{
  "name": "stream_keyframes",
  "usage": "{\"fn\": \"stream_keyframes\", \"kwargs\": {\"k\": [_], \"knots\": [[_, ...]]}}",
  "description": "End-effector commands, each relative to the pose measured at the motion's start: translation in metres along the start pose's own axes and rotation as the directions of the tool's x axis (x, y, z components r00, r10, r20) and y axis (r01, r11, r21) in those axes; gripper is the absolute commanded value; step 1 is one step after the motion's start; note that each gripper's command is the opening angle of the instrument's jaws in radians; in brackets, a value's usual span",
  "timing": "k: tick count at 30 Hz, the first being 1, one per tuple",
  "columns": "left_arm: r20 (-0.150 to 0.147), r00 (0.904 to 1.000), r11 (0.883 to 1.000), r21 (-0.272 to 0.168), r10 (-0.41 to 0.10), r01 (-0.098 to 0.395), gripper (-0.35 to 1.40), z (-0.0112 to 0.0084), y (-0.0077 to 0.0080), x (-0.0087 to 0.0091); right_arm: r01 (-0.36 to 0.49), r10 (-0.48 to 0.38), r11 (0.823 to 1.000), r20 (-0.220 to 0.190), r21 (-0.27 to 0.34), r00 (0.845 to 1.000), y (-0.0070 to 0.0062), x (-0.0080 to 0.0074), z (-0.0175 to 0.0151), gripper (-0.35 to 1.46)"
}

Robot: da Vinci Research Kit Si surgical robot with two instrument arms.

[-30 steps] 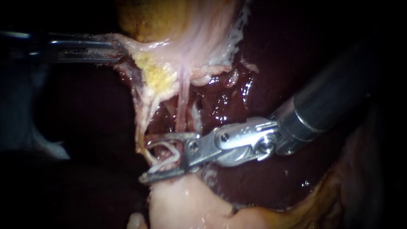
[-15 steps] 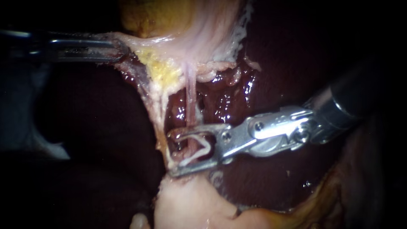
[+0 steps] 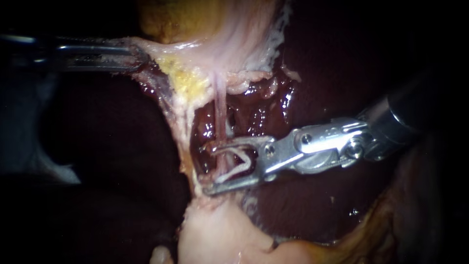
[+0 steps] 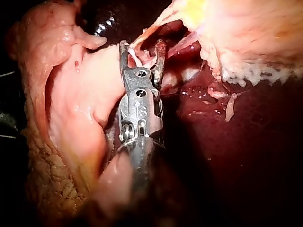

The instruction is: Clipping first clip left tube

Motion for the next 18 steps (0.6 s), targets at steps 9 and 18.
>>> {"fn": "stream_keyframes", "kwargs": {"k": [9, 18], "knots": [[0.000, 1.0000, 1.000, 0.000, 0.000, 0.000, -0.35, 0.0001, 0.0000, -0.0001, -0.066, 0.069, 0.996, -0.043, 0.058, 0.997, 0.0010, -0.0020, 0.0019, 0.49], [0.000, 1.0000, 1.000, 0.000, 0.000, 0.000, -0.35, 0.0000, 0.0000, -0.0001, -0.091, 0.105, 0.986, -0.096, 0.138, 0.990, 0.0006, -0.0010, 0.0039, 0.48]]}}
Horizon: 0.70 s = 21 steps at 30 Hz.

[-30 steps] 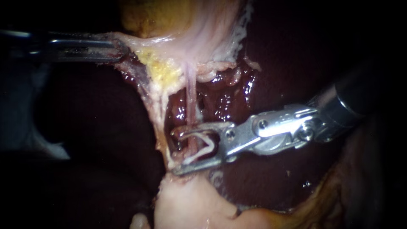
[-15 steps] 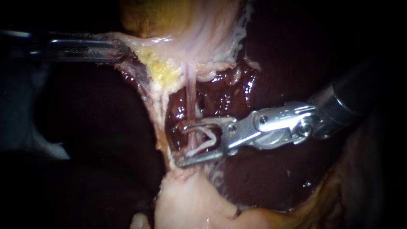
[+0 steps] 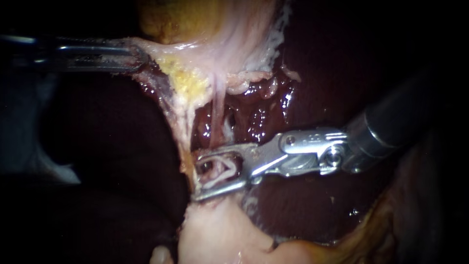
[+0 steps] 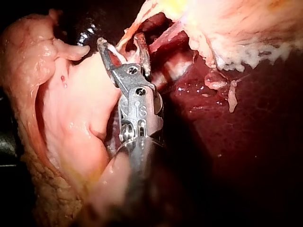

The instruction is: Clipping first clip left tube

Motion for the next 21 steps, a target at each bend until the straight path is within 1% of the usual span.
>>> {"fn": "stream_keyframes", "kwargs": {"k": [1, 11, 16, 21], "knots": [[0.000, 1.0000, 1.000, 0.000, 0.000, 0.000, -0.35, 0.0000, 0.0000, 0.0000, -0.004, 0.004, 1.000, -0.001, 0.007, 1.000, 0.0000, 0.0001, 0.0004, 0.48], [0.000, 1.0000, 1.000, 0.000, 0.000, 0.000, -0.35, 0.0000, 0.0000, 0.0000, 0.002, -0.002, 1.000, -0.009, 0.026, 1.000, -0.0007, 0.0007, 0.0033, 0.48], [0.000, 1.0000, 1.000, 0.000, 0.000, 0.000, -0.35, 0.0000, 0.0000, 0.0000, -0.001, 0.002, 1.000, -0.015, 0.031, 1.000, -0.0016, 0.0011, 0.0042, 0.48], [0.000, 1.0000, 1.000, 0.000, 0.000, 0.000, -0.35, 0.0000, 0.0000, 0.0000, 0.000, 0.001, 0.999, -0.020, 0.048, 1.000, -0.0027, 0.0018, 0.0048, 0.48]]}}
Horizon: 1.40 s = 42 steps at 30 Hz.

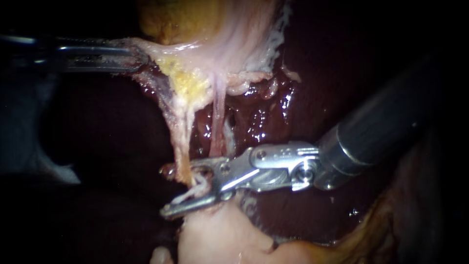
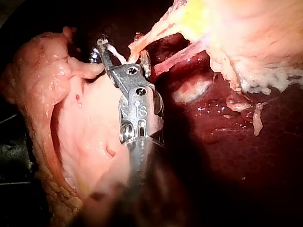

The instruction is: Clipping first clip left tube

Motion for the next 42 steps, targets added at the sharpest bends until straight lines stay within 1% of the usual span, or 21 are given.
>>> {"fn": "stream_keyframes", "kwargs": {"k": [1, 5, 8, 12, 16, 20, 25, 30, 33, 42], "knots": [[0.000, 1.0000, 1.000, 0.000, 0.000, 0.000, -0.35, 0.0000, 0.0000, 0.0000, 0.001, -0.001, 1.000, -0.001, 0.005, 1.000, -0.0003, 0.0003, 0.0000, 0.48], [0.000, 1.0000, 1.000, 0.000, 0.000, 0.000, -0.35, -0.0001, 0.0000, 0.0000, 0.000, 0.001, 1.000, -0.009, 0.014, 1.000, -0.0013, 0.0013, 0.0003, 0.48], [0.000, 1.0000, 1.000, -0.001, 0.000, 0.000, -0.35, -0.0001, 0.0000, 0.0000, -0.003, 0.003, 1.000, -0.011, 0.021, 1.000, -0.0024, 0.0023, 0.0004, 0.48], [0.000, 1.0000, 1.000, -0.001, 0.000, 0.000, -0.35, -0.0001, 0.0000, 0.0000, -0.003, 0.003, 0.999, -0.015, 0.034, 1.000, -0.0042, 0.0033, 0.0006, 0.48], [0.000, 1.0000, 1.000, -0.001, 0.000, 0.000, -0.35, -0.0001, -0.0001, 0.0000, 0.000, 0.000, 0.999, -0.014, 0.047, 1.000, -0.0057, 0.0038, 0.0010, 0.48], [0.000, 1.0000, 1.000, -0.001, 0.000, 0.000, -0.35, -0.0001, -0.0001, 0.0000, 0.002, -0.001, 0.998, -0.013, 0.055, 1.000, -0.0066, 0.0042, 0.0014, 0.48], [0.000, 1.0000, 1.000, -0.001, 0.000, 0.000, -0.35, -0.0001, -0.0001, 0.0000, 0.005, -0.004, 0.998, -0.015, 0.068, 1.000, -0.0070, 0.0044, 0.0015, 0.47], [0.000, 1.0000, 1.000, -0.001, 0.000, 0.000, -0.35, -0.0001, -0.0001, 0.0000, 0.010, -0.008, 0.996, -0.014, 0.086, 1.000, -0.0070, 0.0043, 0.0013, 0.40], [0.000, 1.0000, 1.000, -0.001, 0.000, 0.000, -0.35, -0.0001, -0.0001, 0.0000, 0.010, -0.008, 0.996, -0.014, 0.086, 1.000, -0.0068, 0.0042, 0.0012, 0.33], [0.000, 1.0000, 1.000, -0.001, 0.000, 0.000, -0.35, -0.0001, -0.0001, 0.0000, 0.010, -0.008, 0.997, -0.015, 0.073, 1.000, -0.0057, 0.0038, 0.0007, -0.04]]}}
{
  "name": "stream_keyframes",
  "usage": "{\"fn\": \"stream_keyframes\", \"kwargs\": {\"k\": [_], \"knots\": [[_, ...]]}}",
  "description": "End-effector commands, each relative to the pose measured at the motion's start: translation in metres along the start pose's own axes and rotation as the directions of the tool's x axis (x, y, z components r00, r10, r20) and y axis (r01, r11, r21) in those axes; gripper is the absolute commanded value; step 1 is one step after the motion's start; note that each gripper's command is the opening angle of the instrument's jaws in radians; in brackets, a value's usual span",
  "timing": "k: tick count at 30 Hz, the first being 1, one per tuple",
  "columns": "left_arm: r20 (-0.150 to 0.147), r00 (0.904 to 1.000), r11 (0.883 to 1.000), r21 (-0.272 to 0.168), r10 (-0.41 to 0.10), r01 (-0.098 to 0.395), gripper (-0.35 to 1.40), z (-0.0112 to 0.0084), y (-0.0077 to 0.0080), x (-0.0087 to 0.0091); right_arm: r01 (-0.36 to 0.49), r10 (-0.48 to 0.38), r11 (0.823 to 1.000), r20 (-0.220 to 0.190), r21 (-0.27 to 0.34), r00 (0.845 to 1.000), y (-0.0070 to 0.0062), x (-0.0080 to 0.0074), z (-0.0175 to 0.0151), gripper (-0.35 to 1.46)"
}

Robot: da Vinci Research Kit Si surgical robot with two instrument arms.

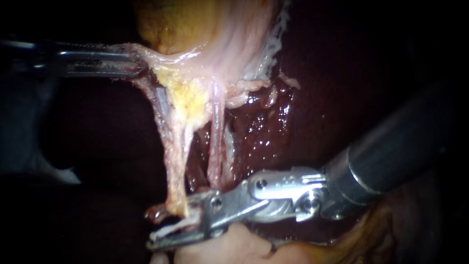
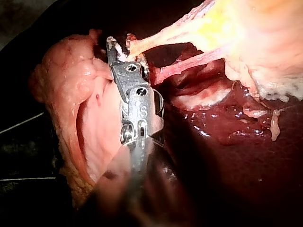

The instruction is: Clipping first clip left tube

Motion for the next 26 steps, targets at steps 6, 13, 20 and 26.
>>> {"fn": "stream_keyframes", "kwargs": {"k": [6, 13, 20, 26], "knots": [[0.000, 1.0000, 1.000, 0.000, 0.000, 0.000, -0.35, 0.0000, 0.0000, 0.0000, -0.012, 0.012, 1.000, -0.005, -0.013, 1.000, 0.0002, -0.0001, 0.0000, -0.35], [0.000, 1.0000, 1.000, 0.000, 0.000, 0.000, -0.35, 0.0000, 0.0000, 0.0000, -0.060, 0.060, 0.998, 0.010, -0.018, 0.998, 0.0007, -0.0005, -0.0002, -0.35], [0.000, 1.0000, 1.000, 0.000, 0.000, 0.000, -0.35, 0.0000, 0.0000, 0.0000, -0.065, 0.065, 0.998, 0.010, -0.018, 0.998, 0.0009, -0.0007, -0.0003, -0.35], [0.000, 1.0000, 1.000, 0.000, 0.000, 0.000, -0.35, -0.0001, 0.0000, 0.0001, -0.077, 0.077, 0.997, 0.009, -0.021, 0.997, 0.0009, -0.0007, -0.0003, -0.35]]}}
